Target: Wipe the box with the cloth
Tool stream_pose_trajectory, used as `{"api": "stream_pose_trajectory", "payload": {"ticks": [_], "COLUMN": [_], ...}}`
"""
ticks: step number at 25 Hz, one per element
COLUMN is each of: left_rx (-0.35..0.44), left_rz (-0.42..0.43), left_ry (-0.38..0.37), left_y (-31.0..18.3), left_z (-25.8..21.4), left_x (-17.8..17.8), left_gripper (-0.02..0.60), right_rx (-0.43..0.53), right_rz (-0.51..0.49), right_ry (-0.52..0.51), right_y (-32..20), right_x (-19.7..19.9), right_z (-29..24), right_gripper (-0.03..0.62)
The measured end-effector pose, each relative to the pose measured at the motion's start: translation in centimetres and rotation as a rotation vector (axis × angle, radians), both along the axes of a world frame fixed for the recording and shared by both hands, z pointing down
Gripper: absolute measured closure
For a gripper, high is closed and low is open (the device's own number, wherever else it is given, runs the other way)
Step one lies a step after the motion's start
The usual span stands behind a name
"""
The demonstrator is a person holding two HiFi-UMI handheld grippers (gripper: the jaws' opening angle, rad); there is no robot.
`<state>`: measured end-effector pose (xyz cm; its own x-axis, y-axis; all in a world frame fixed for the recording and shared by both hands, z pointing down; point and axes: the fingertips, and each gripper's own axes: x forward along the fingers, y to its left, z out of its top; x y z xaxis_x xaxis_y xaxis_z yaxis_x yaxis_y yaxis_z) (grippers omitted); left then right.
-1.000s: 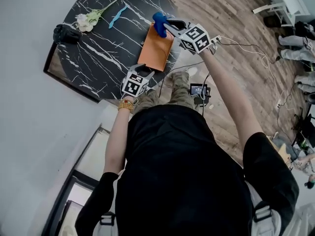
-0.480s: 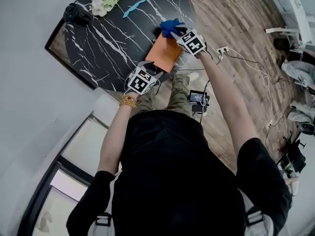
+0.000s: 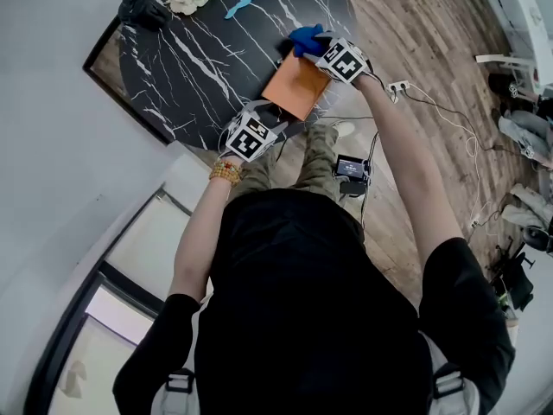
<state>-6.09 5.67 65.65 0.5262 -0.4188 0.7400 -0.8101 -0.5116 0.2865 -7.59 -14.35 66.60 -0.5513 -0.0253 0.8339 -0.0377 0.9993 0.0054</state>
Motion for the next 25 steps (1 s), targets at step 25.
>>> {"api": "stream_pose_trajectory", "payload": {"ticks": [25], "left_rx": [0.024], "left_rz": [-0.131], "left_ry": [0.052], "left_y": [0.3], "left_z": [-0.3], "left_x": [-1.3], "left_gripper": [0.298], "right_rx": [-0.126], "right_rz": [-0.083], "right_ry": [-0.043], "right_y": [9.9], "right_x": [-3.4], "right_z": [-0.5], "right_gripper": [0.430]}}
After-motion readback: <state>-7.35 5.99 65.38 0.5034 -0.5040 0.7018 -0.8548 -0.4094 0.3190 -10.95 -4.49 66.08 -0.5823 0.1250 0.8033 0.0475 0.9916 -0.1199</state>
